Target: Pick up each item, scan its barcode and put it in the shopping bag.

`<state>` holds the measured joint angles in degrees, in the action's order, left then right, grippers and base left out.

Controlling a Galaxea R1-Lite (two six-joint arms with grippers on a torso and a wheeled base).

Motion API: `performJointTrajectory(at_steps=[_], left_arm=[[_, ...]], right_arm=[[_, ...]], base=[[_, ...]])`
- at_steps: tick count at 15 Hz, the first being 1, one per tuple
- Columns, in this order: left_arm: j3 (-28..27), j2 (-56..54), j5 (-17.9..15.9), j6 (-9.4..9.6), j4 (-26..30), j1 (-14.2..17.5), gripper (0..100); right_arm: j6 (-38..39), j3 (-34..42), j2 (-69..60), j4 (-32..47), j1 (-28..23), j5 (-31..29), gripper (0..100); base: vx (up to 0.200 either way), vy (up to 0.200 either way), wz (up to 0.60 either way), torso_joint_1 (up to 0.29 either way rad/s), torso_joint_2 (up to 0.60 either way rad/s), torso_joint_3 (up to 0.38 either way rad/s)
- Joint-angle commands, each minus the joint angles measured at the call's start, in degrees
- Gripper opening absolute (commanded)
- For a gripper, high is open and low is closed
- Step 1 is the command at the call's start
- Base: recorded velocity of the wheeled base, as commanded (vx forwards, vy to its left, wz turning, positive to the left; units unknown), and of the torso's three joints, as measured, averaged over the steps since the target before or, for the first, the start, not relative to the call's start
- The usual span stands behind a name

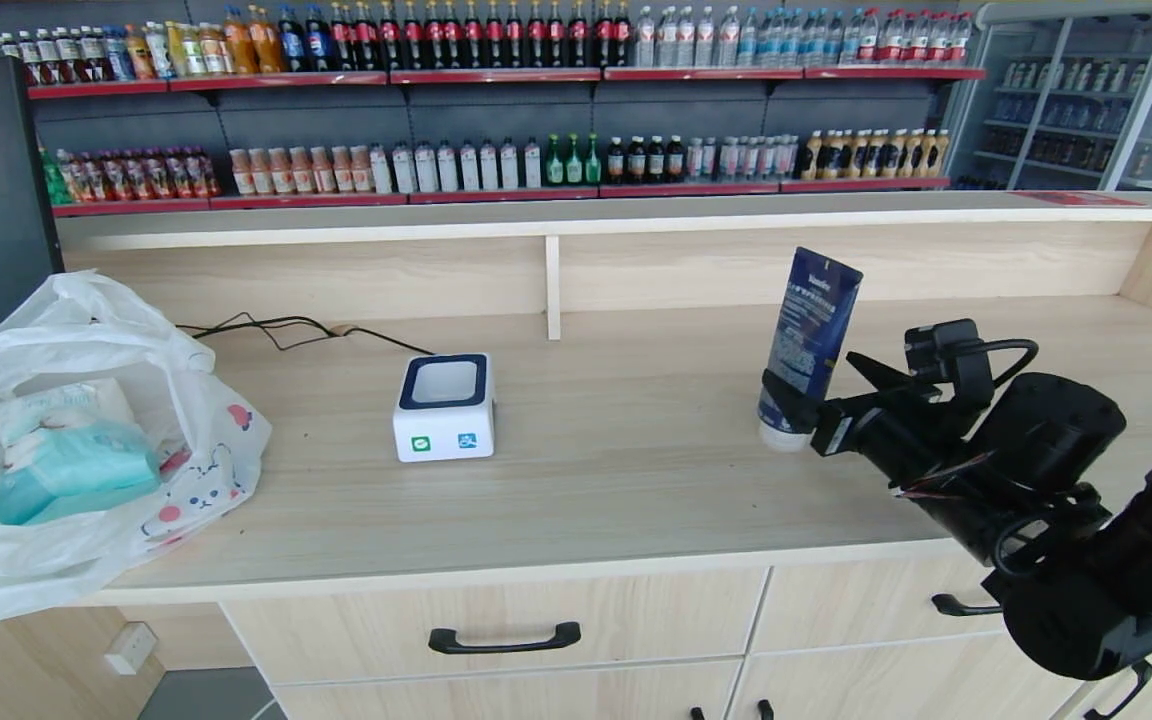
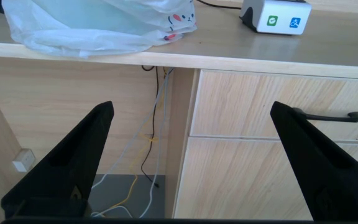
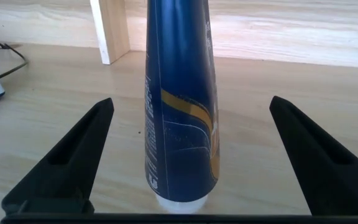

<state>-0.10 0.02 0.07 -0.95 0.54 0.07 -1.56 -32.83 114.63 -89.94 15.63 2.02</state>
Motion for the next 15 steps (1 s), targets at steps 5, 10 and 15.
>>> performJointTrajectory(at_steps=[5,10,15], left_arm=[[0.01,0.06,0.01,-0.02,-0.01,0.01,100],[0.01,0.06,0.01,-0.02,-0.01,0.01,100],[0.01,0.06,0.01,-0.02,-0.01,0.01,100]], right_arm=[[-1.78,-3.12,2.71,-0.06,1.25,-0.18,100],[-2.04,-3.65,3.50,-0.06,2.04,-0.18,100],[-2.13,-5.05,4.29,-0.06,2.04,-0.18,100]], base=[[0.000,0.000,0.00,0.000,0.00,0.000],[0.000,0.000,0.00,0.000,0.00,0.000],[0.000,0.000,0.00,0.000,0.00,0.000]])
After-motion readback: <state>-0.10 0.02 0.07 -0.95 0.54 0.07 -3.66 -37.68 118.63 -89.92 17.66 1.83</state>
